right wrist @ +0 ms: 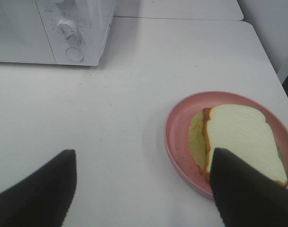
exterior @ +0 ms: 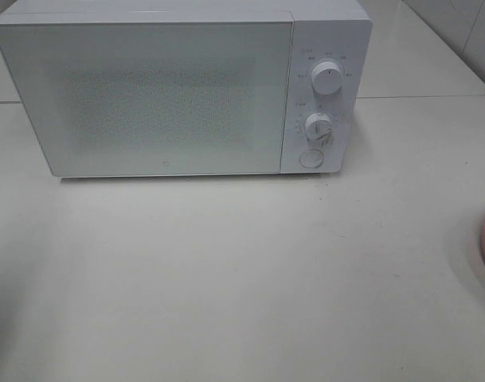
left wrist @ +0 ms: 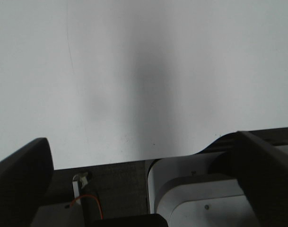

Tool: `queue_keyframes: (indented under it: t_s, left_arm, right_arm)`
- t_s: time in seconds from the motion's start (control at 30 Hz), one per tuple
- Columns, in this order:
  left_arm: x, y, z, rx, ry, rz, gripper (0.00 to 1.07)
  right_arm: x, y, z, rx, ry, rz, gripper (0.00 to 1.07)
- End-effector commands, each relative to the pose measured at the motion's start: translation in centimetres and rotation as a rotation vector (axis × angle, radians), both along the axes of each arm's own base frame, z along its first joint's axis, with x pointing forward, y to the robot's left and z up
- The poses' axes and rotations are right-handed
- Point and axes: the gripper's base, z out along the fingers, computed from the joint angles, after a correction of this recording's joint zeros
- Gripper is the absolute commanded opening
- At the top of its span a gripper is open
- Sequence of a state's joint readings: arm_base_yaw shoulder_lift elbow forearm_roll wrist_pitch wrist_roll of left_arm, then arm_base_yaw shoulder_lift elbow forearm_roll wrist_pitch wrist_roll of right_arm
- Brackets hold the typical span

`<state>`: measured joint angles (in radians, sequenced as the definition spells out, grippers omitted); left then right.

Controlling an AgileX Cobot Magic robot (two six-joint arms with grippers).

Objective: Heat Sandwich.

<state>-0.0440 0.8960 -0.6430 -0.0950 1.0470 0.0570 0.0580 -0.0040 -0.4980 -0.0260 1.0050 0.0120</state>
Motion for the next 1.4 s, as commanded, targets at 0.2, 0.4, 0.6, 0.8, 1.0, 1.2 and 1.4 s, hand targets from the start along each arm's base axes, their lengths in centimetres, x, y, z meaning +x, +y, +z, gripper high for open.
queue_keyframes:
  t_s: [0.2, 0.4, 0.6, 0.8, 1.0, 1.2, 1.4]
  left_arm:
    - [-3.6, 0.3, 0.4, -0.003, -0.242, 0.008, 0.98]
    - [-6.6, 0.3, 1.7, -0.013, -0.364, 0.007, 0.98]
    - [-9.6, 0.7, 1.3, -0.019, -0.433, 0.056, 0.98]
    - [-11.4, 1.0, 1.7, -0.016, -0.557, 0.083, 0.98]
    - [-12.7, 1.0, 1.8, -0.023, -0.637, 0.084, 0.98]
    - [-14.8, 1.1, 1.8, -0.032, -0.769, 0.082, 0.98]
    - [-14.8, 1.1, 1.8, -0.023, -0.771, 0.072, 0.98]
  right_arm:
    - [-0.4, 0.0, 0.0, 0.008, -0.035, -0.008, 0.75]
    - [-0.4, 0.0, 0.0, 0.008, -0.035, -0.008, 0.75]
    - [-0.4, 0.0, 0.0, 0.008, -0.035, -0.008, 0.75]
    - [-0.4, 0.0, 0.0, 0.008, -0.035, -0.008, 0.75]
    - [-0.4, 0.0, 0.0, 0.008, -0.035, -0.008, 0.75]
    - [-0.4, 0.0, 0.0, 0.008, -0.035, -0.008, 0.75]
    - [-0.4, 0.0, 0.0, 0.012, -0.035, -0.01, 0.75]
